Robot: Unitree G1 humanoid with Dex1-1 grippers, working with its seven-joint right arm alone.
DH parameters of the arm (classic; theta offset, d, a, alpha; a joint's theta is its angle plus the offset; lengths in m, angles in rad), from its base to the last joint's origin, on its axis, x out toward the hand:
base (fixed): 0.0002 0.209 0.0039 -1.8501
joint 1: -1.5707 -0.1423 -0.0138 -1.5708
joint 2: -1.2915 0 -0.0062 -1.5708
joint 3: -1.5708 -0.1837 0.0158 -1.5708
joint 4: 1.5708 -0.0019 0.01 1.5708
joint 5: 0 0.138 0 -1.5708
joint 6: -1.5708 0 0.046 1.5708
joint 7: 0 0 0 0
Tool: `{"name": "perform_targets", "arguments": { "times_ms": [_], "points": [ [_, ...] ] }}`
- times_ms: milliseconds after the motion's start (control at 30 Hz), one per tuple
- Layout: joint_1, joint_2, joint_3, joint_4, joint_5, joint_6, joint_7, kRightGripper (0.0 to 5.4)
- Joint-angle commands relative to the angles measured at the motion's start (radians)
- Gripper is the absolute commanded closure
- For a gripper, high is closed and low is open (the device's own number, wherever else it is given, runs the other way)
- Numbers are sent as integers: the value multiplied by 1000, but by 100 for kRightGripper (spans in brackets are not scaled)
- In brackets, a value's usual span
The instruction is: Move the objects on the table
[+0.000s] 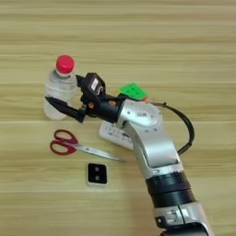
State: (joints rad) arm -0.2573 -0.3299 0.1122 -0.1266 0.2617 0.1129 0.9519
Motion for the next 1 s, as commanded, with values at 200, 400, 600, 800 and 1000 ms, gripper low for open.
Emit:
{"name": "perform_targets", "arguments": {
  "times_ms": [200,400,600,800,1000],
  "points": [
    [-8,-47,16,-155,81,51,61,218],
    [17,-76,35,-176,95,66,119,218],
    [35,-105,43,-147,105,63,187,218],
    [50,-141,62,-95,103,39,285,218],
    [76,-172,89,-90,84,8,358,218]
  ]
}}
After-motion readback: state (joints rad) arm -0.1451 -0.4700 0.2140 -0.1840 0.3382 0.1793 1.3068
